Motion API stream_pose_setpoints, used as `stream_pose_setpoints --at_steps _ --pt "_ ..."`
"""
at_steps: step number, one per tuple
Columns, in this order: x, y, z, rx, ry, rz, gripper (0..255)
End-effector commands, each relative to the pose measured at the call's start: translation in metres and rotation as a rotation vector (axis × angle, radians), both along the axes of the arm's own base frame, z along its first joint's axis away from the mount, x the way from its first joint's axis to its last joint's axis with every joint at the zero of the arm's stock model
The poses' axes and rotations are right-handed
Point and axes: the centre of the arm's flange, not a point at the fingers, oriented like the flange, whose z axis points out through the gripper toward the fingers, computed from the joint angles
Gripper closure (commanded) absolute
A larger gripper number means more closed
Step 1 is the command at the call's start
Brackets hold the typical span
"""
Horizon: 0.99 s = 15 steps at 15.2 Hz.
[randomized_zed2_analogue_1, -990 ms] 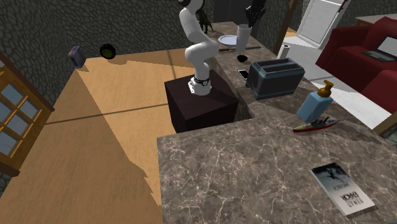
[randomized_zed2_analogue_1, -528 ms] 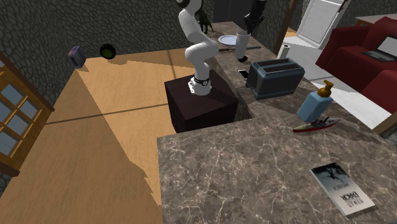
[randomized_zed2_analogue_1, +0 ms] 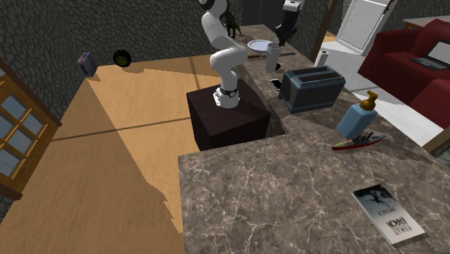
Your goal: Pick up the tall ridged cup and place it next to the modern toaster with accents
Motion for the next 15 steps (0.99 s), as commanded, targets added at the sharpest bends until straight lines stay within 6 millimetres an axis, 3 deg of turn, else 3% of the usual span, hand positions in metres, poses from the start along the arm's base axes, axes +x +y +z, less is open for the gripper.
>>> stream_pose_setpoints --at_steps 1,15 --pt "-0.001 -0.001 -0.012 0.000 0.000 0.000 255" --pt "-0.001 -0.001 -0.086 0.000 0.000 0.000 255"
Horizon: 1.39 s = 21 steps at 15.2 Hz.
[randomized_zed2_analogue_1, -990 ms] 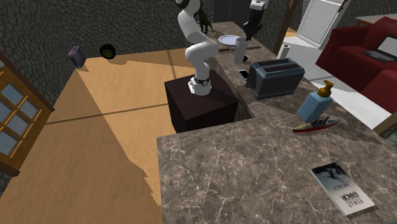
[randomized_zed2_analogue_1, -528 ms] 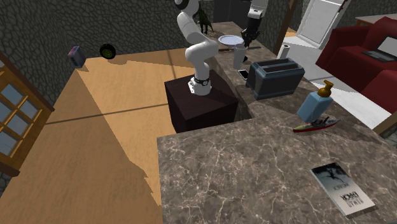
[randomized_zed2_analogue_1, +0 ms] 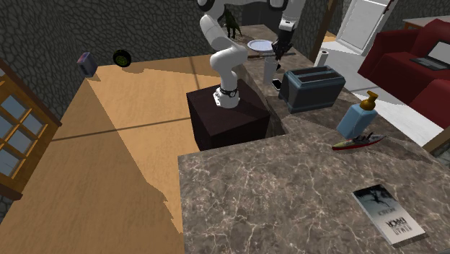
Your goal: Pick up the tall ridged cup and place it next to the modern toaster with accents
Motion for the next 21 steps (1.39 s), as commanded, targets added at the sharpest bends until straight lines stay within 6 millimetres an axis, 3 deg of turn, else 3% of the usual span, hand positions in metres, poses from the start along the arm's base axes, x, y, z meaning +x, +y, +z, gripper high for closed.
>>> stream_pose_setpoints --at_steps 1,15,21 --pt "0.001 0.000 -0.010 0.000 0.000 0.000 255" --pt "0.001 0.000 -0.084 0.000 0.000 0.000 255" --pt "0.001 0.000 -0.084 0.000 0.000 0.000 255"
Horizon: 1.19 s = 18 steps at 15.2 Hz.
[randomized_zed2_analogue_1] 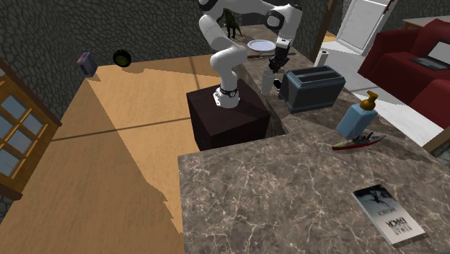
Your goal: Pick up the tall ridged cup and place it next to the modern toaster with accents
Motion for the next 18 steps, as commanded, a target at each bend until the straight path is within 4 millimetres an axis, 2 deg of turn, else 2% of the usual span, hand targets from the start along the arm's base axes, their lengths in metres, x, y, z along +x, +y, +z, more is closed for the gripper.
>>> stream_pose_setpoints --at_steps 1,2,3,8,12,18 --pt "0.000 0.000 0.000 0.000 0.000 0.000 255" --pt "0.000 0.000 0.000 0.000 0.000 0.000 255" --pt "0.000 0.000 0.000 0.000 0.000 0.000 0" --pt "0.000 0.000 0.000 0.000 0.000 0.000 0" --pt "0.002 0.004 0.050 0.000 0.000 0.000 0" --pt "0.002 0.004 0.050 0.000 0.000 0.000 0"
